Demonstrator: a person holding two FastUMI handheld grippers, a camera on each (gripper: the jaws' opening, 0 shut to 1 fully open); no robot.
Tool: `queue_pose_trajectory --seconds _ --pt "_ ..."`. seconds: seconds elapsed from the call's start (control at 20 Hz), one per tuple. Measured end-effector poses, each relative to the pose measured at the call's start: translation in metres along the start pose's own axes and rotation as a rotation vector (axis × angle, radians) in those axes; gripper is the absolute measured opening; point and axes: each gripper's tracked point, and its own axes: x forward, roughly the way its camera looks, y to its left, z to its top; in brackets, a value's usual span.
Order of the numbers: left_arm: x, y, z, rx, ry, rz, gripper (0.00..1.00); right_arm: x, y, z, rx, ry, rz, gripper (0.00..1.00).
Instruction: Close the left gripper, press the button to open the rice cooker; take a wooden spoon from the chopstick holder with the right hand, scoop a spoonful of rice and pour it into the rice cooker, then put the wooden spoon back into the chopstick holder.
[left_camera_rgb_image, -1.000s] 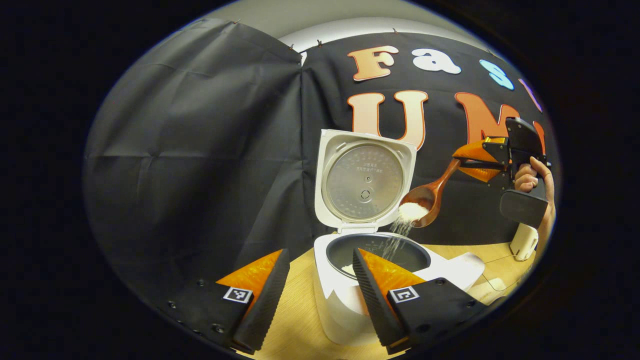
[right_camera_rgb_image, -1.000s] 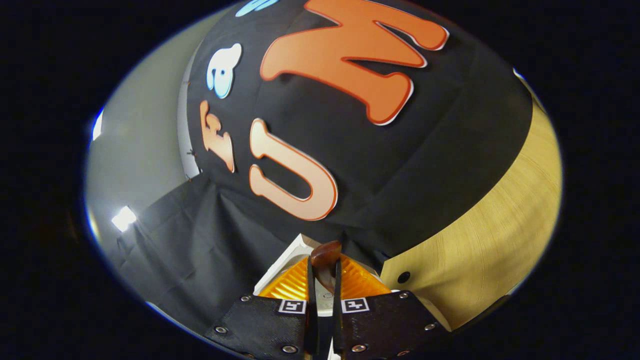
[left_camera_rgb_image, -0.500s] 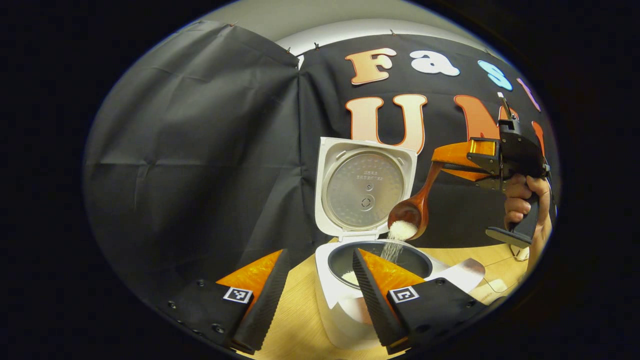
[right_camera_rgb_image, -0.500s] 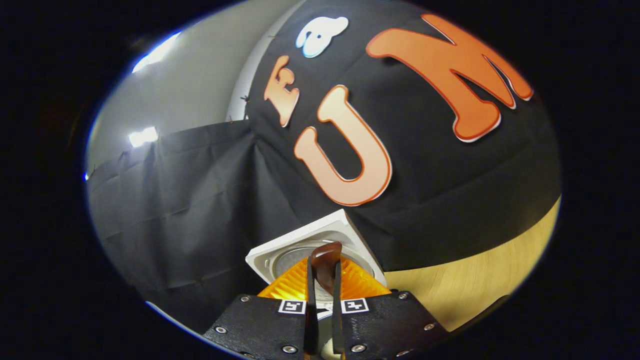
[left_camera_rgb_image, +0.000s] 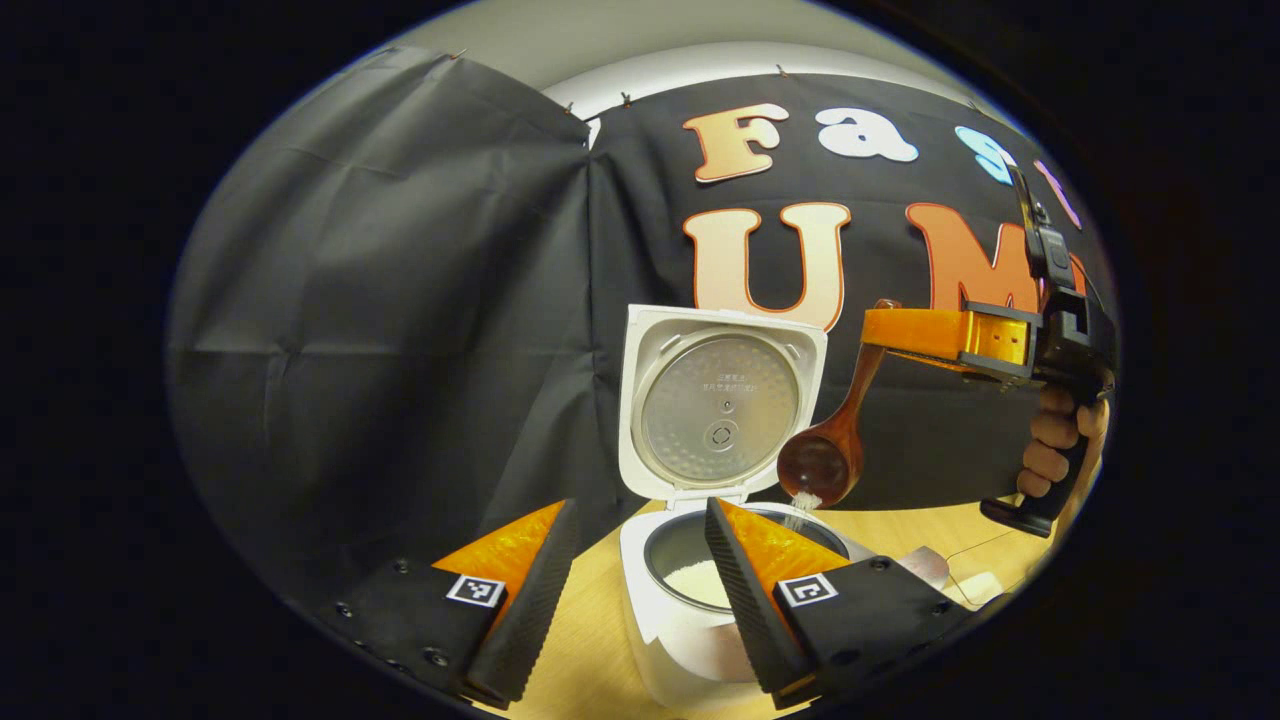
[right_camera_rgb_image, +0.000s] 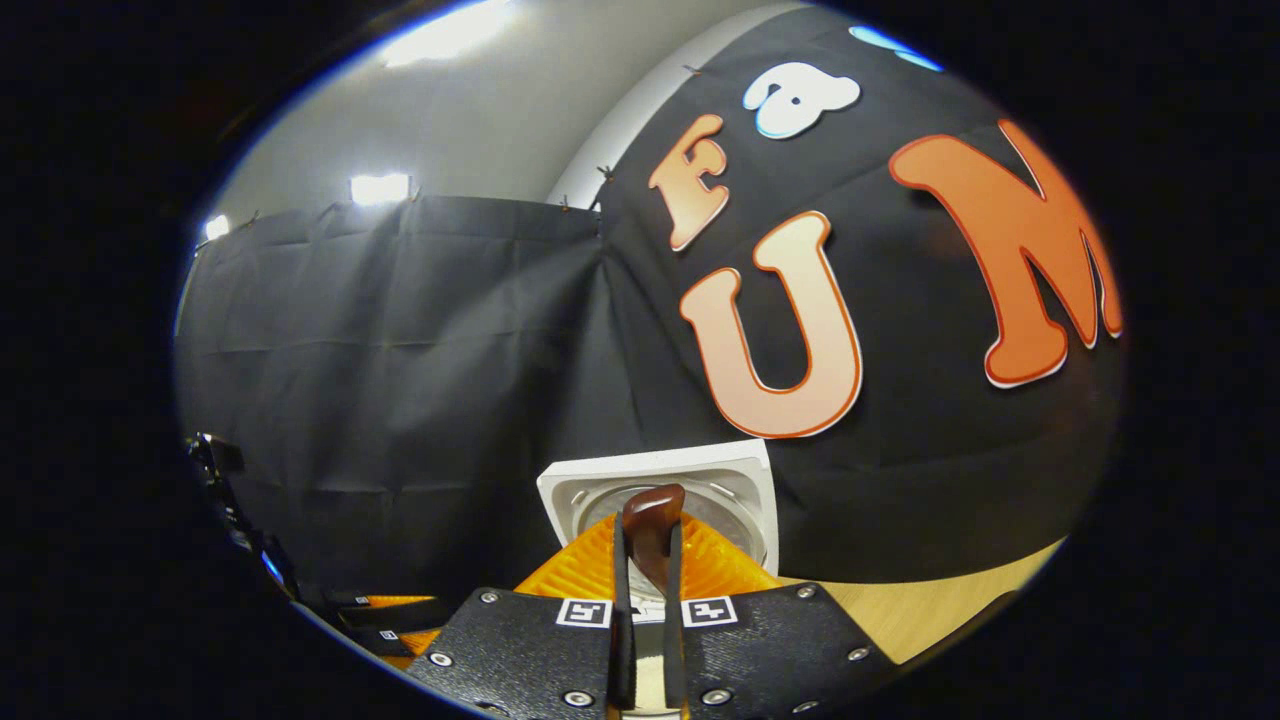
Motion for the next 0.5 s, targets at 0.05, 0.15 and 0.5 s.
queue_pose_trajectory --seconds 0.05,0.15,0.5 --pt "0.002 0.0 0.002 0.009 -0.003 -0.002 0.84 -0.002 0.004 -0.001 -0.018 0.005 0.011 0.11" --pt "0.003 -0.003 0.005 -0.021 0.016 -0.014 0.83 -0.006 0.011 -0.001 -0.055 0.0 0.039 0.11" --pt "0.009 0.015 0.03 -0.089 0.044 0.007 0.83 -0.024 0.026 0.005 -0.211 -0.032 0.077 0.11"
